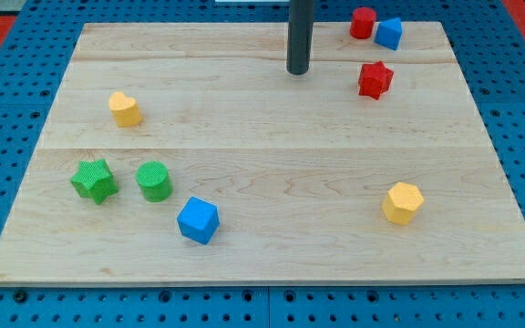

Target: Point at the red star

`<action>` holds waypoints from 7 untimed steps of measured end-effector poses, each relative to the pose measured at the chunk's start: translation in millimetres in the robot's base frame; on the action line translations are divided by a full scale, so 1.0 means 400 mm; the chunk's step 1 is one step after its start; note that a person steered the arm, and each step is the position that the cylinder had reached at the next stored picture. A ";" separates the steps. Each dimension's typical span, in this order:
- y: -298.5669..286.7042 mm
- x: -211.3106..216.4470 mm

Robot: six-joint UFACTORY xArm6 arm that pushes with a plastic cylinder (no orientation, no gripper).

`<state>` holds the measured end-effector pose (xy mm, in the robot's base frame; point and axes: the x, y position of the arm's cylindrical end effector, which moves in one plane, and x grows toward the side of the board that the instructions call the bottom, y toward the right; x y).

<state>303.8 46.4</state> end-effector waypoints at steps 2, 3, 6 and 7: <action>0.000 0.104; 0.003 0.110; 0.109 0.141; 0.122 0.149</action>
